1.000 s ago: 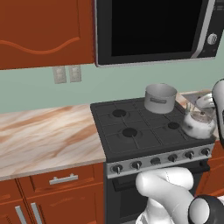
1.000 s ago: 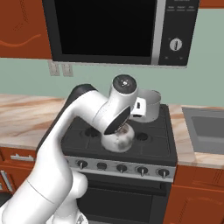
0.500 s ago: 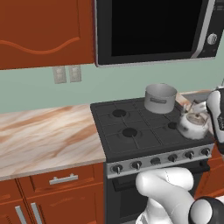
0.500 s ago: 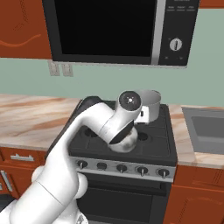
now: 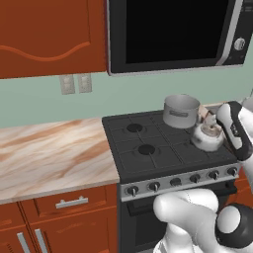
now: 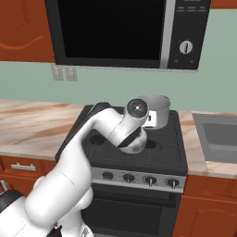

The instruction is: Pick the kettle from the counter and place it on a stove burner. Then turn the burner on.

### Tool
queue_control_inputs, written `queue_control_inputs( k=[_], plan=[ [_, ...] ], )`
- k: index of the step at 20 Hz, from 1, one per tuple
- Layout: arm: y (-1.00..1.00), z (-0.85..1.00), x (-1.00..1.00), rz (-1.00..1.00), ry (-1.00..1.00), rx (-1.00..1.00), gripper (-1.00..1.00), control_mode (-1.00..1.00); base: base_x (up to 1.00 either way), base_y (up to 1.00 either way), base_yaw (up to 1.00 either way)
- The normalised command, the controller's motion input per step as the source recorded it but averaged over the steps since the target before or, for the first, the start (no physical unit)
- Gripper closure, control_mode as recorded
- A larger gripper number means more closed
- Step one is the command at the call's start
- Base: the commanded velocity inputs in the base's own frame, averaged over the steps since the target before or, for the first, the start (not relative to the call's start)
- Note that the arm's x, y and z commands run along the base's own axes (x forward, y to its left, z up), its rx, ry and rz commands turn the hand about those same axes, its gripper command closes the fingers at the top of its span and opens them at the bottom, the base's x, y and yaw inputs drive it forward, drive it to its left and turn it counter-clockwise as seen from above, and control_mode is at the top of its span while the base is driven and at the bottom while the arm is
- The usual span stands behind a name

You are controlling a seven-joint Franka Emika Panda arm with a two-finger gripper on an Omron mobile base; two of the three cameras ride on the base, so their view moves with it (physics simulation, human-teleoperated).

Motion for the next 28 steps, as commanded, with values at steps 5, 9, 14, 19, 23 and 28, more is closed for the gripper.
queue_control_inputs(
  k=[5,9,14,19,23,28],
  plan=[
    [-0.16,-0.22,0.52,0.0,0.01,0.0,1.0,-1.0,0.0,0.0,0.0],
    [-0.29,-0.26,0.43,0.01,0.0,0.0,1.0,-1.0,0.0,0.0,0.0],
    [-0.41,-0.25,0.39,0.02,0.0,0.0,1.0,-1.0,0.0,0.0,0.0],
    [-0.22,-0.15,0.4,0.0,0.0,0.0,1.0,-1.0,0.0,0.0,0.0],
    [-0.12,-0.1,0.4,0.0,0.0,0.0,1.0,-1.0,0.0,0.0,0.0],
    [-0.06,-0.15,0.33,0.0,0.0,0.0,1.0,-1.0,0.0,0.0,0.0]
  ],
)
